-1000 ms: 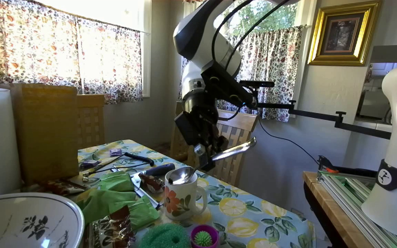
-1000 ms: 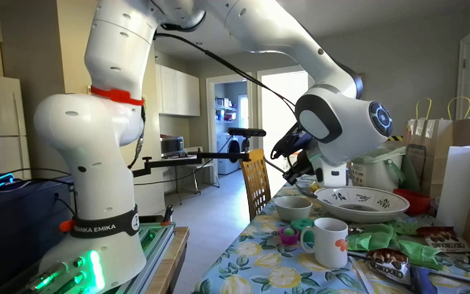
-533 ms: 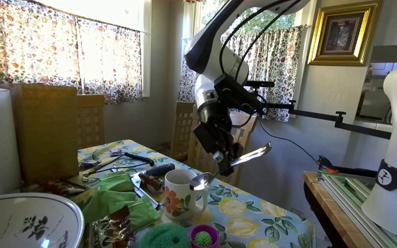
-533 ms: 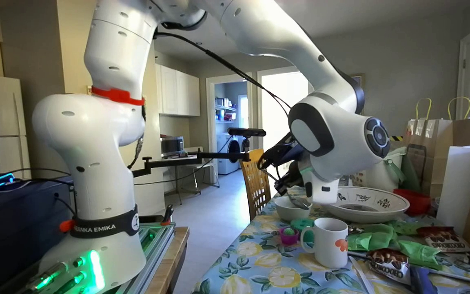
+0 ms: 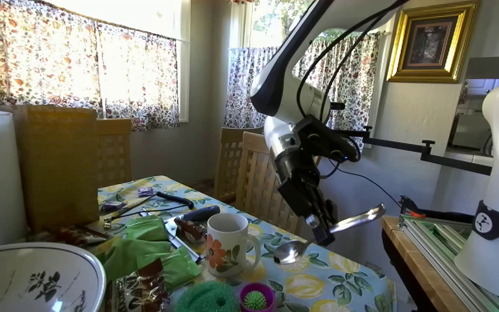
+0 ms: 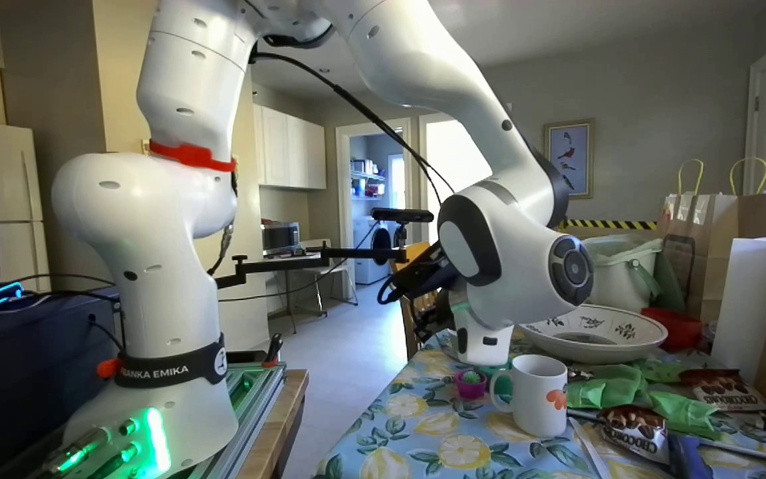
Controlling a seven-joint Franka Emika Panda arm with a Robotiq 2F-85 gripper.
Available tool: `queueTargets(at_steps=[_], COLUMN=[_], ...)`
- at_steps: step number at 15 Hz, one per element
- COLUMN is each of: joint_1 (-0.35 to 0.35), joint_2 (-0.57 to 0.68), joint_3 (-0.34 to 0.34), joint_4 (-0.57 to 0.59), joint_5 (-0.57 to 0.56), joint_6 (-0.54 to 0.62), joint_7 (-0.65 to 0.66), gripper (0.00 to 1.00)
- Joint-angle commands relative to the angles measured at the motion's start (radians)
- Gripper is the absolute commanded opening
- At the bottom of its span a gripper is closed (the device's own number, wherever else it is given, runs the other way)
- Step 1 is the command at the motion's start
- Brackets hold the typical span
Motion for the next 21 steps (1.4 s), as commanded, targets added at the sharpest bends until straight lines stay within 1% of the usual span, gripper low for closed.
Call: queueTargets(at_steps=[1,5,8,12,16,21], joint_1=[-0.008,-0.004,-0.008,0.0,0.005,0.035], joint_2=[-0.028,-0.031,-0.011,0.0,0.016,0.05], joint_3=[0.002,0.005,0.015,0.029,0.035,0.036], joint_4=[-0.072,-0.115,-0.128,-0.144,-0.149,-0.146], joint_5=[0.015,0.064,0.166,0.276,0.374,0.44], joint_6=[0.047,0.179,0.286,0.394,0.456,0.611], joint_7=[-0.088,-0.15,-0.234,-0.29,-0.32,-0.284], gripper=[0.02,0.02,0.02,0.02,0.02,0.02])
